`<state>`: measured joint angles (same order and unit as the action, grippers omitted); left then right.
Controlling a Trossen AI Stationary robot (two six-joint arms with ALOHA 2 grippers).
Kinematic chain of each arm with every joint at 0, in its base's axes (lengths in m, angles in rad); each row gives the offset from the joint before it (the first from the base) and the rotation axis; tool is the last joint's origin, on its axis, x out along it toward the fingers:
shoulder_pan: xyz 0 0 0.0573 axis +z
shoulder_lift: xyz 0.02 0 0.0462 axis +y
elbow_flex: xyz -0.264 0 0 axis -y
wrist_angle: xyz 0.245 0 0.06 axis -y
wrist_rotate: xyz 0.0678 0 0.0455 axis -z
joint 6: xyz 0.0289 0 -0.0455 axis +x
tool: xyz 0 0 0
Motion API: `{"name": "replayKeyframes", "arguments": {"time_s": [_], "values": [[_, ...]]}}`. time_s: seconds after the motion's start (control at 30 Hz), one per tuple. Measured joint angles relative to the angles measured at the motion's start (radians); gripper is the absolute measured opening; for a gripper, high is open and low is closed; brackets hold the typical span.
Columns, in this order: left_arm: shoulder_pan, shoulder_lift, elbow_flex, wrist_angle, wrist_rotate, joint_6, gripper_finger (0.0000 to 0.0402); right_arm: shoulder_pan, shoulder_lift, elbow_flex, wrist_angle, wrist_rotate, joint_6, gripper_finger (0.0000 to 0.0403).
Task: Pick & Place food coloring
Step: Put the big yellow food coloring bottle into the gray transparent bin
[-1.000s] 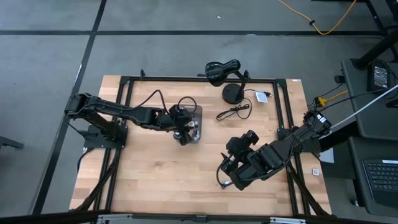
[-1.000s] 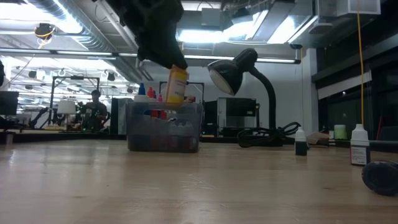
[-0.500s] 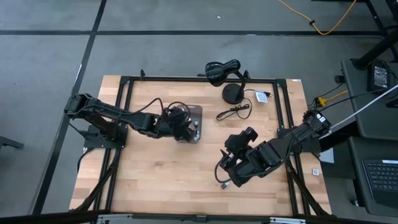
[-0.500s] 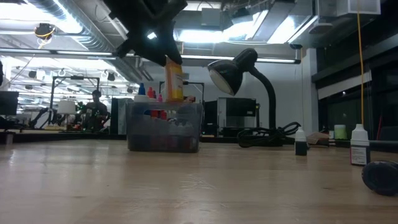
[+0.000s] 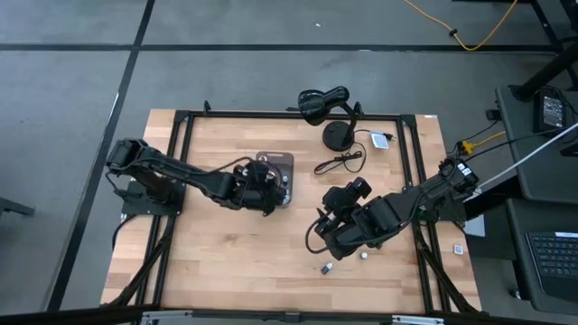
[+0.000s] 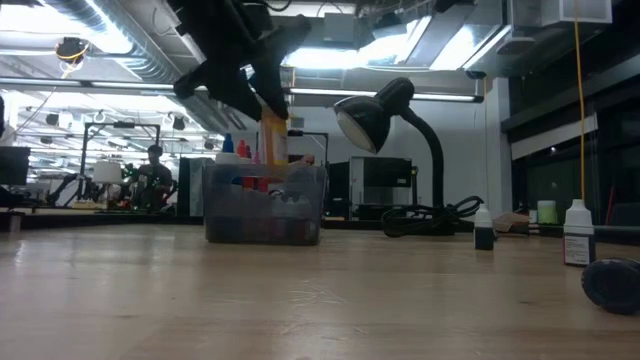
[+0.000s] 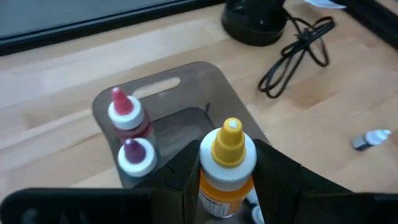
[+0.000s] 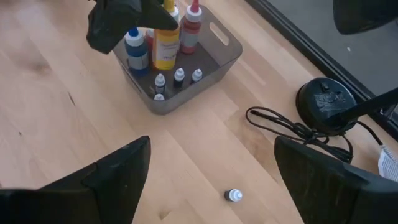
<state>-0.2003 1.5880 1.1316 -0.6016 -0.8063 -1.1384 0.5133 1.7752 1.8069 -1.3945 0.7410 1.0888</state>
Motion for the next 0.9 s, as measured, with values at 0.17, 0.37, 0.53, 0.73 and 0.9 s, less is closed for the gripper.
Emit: {"name": "replayKeyframes", "arguments": {"time_s": [0.17,0.37,0.53,0.73,0.9], "values": [[-0.023,0.021,0.02,-0.077,-0.025,-0.088,0.0115,0.0,0.0,0.0,0.008,0.0,0.01,0.0342],[-0.057,0.021,0.02,-0.084,-0.062,-0.141,0.0115,-0.001,0.0,0.0,0.038,0.0,0.012,0.0342],[-0.069,0.035,0.021,-0.084,-0.067,-0.159,0.0115,-0.001,0.0,0.0,0.038,0.002,0.029,0.0342],[-0.092,0.076,0.021,-0.112,-0.064,-0.218,0.0115,-0.001,0.0,0.0,0.038,0.002,0.029,0.0342],[-0.093,0.113,0.021,-0.125,-0.066,-0.266,0.0115,-0.001,0.0,0.0,0.037,0.002,0.028,0.0342]]}}
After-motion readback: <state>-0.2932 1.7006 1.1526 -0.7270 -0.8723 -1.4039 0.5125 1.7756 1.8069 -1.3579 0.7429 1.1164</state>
